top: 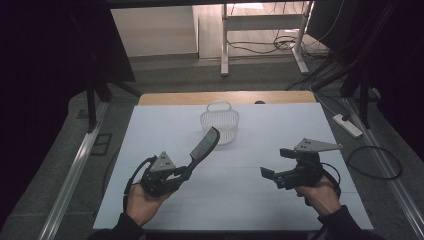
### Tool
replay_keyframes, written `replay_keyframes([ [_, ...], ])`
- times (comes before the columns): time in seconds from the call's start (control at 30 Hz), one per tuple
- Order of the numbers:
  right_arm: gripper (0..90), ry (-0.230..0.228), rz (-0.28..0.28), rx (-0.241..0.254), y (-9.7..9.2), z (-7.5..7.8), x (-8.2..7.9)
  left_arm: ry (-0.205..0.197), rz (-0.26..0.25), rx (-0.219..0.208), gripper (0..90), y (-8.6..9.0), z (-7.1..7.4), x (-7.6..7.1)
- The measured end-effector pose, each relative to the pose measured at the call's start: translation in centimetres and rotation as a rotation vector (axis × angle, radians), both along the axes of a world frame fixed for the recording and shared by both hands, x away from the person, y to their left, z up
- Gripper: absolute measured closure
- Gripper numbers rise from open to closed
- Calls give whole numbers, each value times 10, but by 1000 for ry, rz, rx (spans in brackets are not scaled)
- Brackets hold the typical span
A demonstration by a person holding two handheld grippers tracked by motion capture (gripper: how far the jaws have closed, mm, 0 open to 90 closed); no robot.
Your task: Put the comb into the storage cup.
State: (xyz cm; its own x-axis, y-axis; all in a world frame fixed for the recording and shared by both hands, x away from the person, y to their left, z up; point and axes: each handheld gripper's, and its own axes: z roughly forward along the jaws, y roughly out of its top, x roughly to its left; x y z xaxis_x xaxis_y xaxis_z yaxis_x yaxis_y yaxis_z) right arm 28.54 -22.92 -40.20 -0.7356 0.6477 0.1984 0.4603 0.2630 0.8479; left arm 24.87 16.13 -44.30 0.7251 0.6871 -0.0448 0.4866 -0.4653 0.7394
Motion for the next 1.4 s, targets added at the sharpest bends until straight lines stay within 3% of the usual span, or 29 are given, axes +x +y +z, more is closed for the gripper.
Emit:
replay_keyframes([
  [0.17,0,-13,7,-4,11,2,4,-4,-2,1,729,-1,0,0],
  [0.6,0,13,46,-13,32,2,17,-1,-14,-4,729,-6,0,2],
  [0.97,0,46,69,36,50,2,28,-1,-26,-10,729,-11,-1,3],
  [1.2,0,108,69,55,61,2,34,-6,-27,-9,729,-14,-1,4],
  [1.4,0,127,69,94,68,3,40,-11,-29,-9,729,-18,-2,3],
])
